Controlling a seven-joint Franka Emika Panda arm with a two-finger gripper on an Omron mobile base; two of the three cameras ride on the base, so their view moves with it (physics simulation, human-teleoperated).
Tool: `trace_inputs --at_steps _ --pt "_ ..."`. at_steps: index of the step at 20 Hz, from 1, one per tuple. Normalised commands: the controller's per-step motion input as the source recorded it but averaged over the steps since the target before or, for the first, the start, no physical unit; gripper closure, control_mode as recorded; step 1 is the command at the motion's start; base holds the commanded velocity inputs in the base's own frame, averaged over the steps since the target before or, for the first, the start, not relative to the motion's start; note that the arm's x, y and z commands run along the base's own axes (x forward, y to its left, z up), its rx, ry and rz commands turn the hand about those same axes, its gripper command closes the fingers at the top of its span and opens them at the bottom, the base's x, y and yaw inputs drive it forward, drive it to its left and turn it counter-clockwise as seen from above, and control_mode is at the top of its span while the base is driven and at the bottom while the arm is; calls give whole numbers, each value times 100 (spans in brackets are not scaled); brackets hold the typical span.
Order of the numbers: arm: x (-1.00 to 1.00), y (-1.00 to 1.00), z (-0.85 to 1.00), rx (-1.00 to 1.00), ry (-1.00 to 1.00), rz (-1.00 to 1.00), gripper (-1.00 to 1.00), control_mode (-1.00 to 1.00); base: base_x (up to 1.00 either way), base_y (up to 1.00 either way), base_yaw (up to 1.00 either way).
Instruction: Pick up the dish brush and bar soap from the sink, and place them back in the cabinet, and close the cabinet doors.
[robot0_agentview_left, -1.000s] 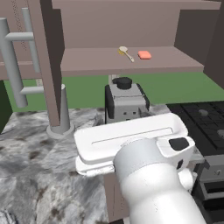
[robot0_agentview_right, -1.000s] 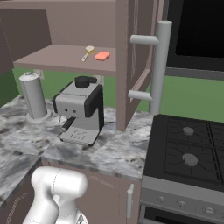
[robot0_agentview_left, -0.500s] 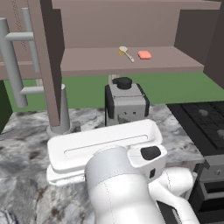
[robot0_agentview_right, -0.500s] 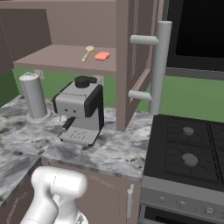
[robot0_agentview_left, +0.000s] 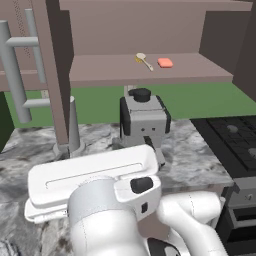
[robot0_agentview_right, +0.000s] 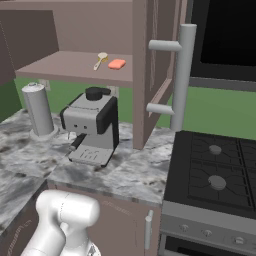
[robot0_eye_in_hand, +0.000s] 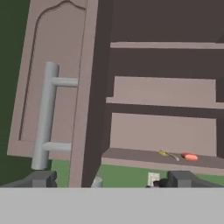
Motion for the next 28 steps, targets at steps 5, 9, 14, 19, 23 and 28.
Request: trace_inputs --at_steps 5,9,14,19,23,28 --pt "15 22 -15 0 0 0 -100 -100 0 0 0" --pt "28 20 -12 0 0 0 -100 -100 0 0 0" --pt "30 23 -13 0 0 0 -100 -100 0 0 0" --pt "15 34 -14 0 0 0 -100 -100 0 0 0" --pt "25 28 -3 0 0 0 -100 -100 0 0 0" --pt "30 8 0 0 0 -3 -100 -100 0 0 0"
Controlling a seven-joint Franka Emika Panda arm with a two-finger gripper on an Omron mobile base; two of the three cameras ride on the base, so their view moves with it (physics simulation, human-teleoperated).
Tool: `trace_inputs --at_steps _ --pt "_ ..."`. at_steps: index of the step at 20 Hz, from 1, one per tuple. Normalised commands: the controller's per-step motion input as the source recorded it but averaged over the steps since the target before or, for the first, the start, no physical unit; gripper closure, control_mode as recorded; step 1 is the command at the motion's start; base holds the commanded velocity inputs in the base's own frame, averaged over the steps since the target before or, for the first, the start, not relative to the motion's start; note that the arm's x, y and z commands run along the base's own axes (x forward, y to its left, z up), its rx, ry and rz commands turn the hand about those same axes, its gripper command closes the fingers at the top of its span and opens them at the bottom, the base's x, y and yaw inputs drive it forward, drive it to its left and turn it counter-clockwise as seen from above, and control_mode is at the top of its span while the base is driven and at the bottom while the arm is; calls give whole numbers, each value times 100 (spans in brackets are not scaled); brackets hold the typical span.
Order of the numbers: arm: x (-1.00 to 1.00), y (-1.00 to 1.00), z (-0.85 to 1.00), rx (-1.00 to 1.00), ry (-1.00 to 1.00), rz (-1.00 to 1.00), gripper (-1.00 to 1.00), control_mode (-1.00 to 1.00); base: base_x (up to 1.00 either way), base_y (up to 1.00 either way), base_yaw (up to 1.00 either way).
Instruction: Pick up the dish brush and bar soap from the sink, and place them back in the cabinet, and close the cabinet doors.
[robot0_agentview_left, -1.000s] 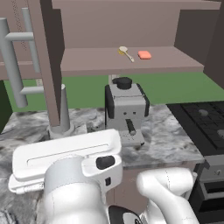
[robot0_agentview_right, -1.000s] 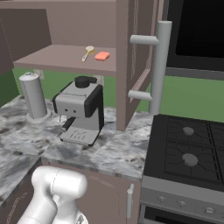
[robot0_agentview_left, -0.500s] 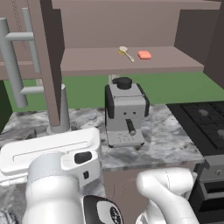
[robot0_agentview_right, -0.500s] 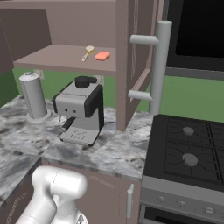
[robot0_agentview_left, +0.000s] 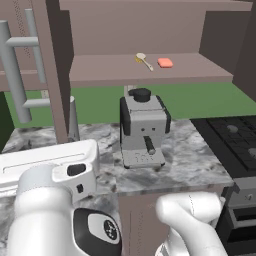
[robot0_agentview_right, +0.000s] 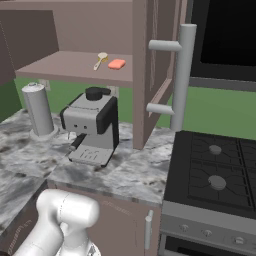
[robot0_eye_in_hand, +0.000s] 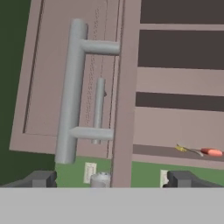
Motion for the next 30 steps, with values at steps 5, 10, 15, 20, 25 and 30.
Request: trace_inputs --at_steps 5,10,15,20,25,30 --pt "24 3 -1 0 0 -6 -100 -100 0 0 0" --pt "20 16 -2 0 -1 -7 -100 -100 0 0 0" --pt "15 14 0 0 -5 -7 -100 -100 0 0 0" --pt "11 3 -3 0 -4 -8 -100 -100 0 0 0" --pt "13 0 -4 0 -3 -9 -100 -100 0 0 0" --pt "8 0 -1 0 -1 -8 -100 -100 0 0 0"
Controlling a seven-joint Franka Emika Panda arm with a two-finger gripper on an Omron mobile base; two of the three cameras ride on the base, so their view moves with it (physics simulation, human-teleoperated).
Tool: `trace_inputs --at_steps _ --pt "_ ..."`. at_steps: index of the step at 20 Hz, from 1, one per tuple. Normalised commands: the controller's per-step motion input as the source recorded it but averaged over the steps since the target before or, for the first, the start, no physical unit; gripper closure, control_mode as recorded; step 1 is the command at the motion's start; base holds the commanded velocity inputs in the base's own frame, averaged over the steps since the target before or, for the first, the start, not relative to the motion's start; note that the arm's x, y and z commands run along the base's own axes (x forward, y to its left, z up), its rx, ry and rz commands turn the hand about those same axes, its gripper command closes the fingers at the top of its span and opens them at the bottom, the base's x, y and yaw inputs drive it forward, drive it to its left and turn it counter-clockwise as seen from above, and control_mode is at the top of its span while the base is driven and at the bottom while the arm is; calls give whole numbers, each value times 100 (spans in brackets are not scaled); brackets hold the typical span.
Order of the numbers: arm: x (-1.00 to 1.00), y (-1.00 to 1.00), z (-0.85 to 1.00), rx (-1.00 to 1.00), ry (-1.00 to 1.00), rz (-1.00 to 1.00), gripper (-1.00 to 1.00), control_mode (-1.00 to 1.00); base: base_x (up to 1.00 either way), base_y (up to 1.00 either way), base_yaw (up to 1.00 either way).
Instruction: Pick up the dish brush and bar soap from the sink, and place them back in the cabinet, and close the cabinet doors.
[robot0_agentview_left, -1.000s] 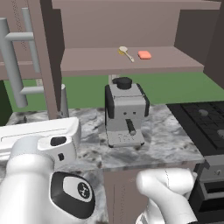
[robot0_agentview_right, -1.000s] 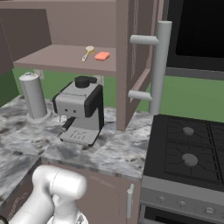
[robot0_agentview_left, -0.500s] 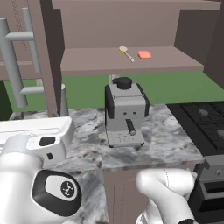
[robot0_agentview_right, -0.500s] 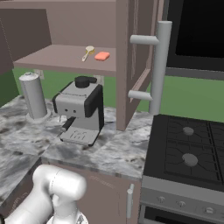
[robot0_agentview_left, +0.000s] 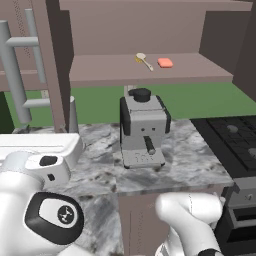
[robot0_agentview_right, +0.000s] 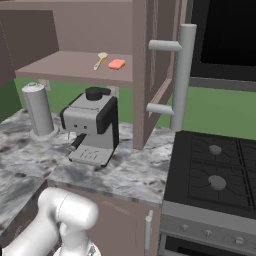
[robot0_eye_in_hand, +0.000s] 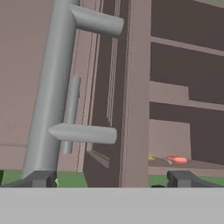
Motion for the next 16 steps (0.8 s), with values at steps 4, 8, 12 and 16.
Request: trace_inputs --at_steps 4,8,12,16 --pt "0 -6 -4 0 0 -6 -100 -100 0 0 0" --pt "1 -8 -4 0 0 -6 -100 -100 0 0 0" --pt "1 -8 -5 0 -2 -9 -100 -100 0 0 0" --pt "3 8 -18 -4 -4 -7 -100 -100 0 0 0"
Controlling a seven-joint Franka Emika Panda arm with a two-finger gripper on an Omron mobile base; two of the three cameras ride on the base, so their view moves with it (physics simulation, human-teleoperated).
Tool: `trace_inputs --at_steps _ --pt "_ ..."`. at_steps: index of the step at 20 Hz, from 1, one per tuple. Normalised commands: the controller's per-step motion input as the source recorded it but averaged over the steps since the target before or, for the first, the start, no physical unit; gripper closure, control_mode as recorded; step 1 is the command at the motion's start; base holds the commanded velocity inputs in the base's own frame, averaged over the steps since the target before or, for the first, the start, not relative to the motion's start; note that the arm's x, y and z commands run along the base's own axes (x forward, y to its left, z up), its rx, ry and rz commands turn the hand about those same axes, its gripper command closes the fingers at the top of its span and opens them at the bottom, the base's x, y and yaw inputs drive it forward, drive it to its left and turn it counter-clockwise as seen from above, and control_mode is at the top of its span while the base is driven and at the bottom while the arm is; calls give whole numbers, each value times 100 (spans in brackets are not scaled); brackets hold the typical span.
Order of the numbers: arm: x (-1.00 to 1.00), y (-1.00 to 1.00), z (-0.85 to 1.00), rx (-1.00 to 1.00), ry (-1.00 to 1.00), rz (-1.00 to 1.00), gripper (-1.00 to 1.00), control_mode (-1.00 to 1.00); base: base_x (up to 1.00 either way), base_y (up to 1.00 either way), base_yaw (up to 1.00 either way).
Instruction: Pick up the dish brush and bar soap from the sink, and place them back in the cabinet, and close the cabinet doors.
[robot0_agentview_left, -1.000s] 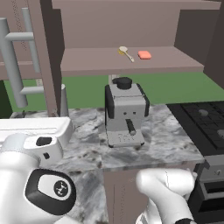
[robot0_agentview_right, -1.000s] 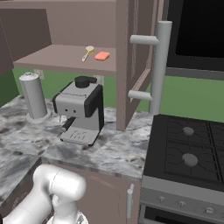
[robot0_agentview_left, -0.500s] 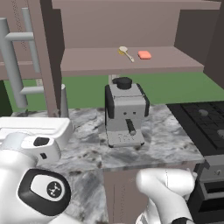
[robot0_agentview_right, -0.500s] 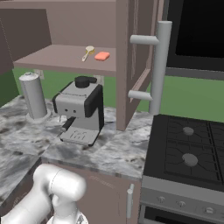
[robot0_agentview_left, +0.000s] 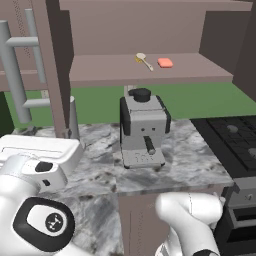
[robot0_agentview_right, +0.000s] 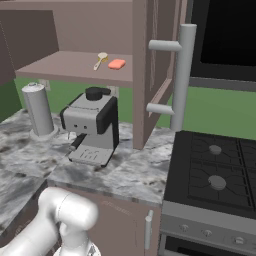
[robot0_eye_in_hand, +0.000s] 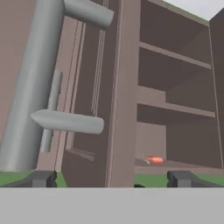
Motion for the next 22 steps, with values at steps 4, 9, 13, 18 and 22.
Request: trace_inputs --at_steps 4,9,13,18,22 --pt "0 23 -19 -6 -7 -4 -100 -100 0 0 0" --pt "12 17 -4 -2 -3 -5 -100 -100 0 0 0" --pt "39 0 -3 0 0 -6 -100 -100 0 0 0" --pt "33 0 -10 0 0 -7 -100 -100 0 0 0" --pt "26 0 -6 0 0 -8 -100 -100 0 0 0"
